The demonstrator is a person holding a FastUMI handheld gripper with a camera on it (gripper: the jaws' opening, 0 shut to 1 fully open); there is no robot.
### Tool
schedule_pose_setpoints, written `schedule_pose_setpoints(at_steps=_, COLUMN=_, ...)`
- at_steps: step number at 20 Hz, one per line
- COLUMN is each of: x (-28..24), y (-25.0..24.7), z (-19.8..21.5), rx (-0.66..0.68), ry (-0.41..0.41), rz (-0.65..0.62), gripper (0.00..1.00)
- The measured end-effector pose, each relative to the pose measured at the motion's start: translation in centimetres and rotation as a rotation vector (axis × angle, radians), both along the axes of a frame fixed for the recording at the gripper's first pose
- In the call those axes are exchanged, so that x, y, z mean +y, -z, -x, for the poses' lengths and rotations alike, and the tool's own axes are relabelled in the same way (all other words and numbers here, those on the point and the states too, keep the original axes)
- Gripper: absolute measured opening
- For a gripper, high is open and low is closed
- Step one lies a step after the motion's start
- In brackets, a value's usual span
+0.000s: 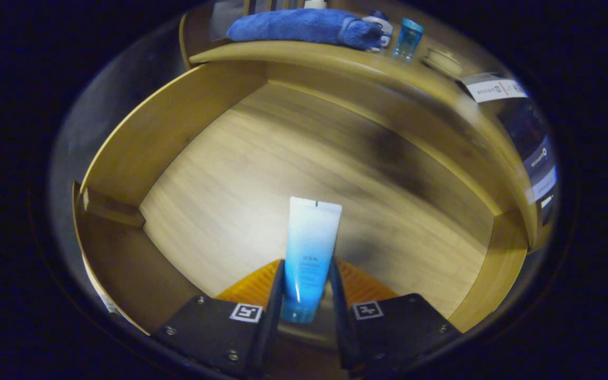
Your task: Pull open the drawer, take out the items inside it, and place them on the countertop above the cabinet.
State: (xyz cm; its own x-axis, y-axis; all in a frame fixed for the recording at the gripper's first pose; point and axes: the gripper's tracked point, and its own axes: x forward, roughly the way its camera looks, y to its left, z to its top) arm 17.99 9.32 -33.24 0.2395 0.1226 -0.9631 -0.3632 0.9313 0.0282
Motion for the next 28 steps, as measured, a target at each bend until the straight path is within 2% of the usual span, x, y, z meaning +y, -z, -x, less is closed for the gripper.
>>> schedule_pose_setpoints(at_steps=1, x=-0.2, y=0.3, z=-0.1, rx=-0.009, ry=-0.014, rz=0.01, gripper=0.4)
schedule_pose_setpoints(at_steps=3, x=0.2, y=-0.7, z=-0.4, rx=-0.056, ry=-0.031, rz=-0.013, gripper=0.39)
schedule_pose_setpoints(at_steps=8, x=0.2, y=-7.2, z=-3.5, rx=-0.256, ry=0.028, rz=-0.128, gripper=0.39)
schedule_pose_setpoints(at_steps=13, x=-2.3, y=-12.5, z=-7.9, rx=-0.428, ry=0.098, rz=-0.132, gripper=0.39)
schedule_pose_setpoints(at_steps=20, x=-3.8, y=-12.2, z=-15.2, rx=-0.528, ry=0.222, rz=-0.079, gripper=0.39)
schedule_pose_setpoints(at_steps=25, x=-4.8, y=-11.8, z=-18.6, rx=-0.551, ry=0.324, rz=-0.072, gripper=0.39)
schedule_pose_setpoints(at_steps=28, x=-5.0, y=-10.8, z=-19.6, rx=-0.547, ry=0.35, rz=-0.051, gripper=0.39)
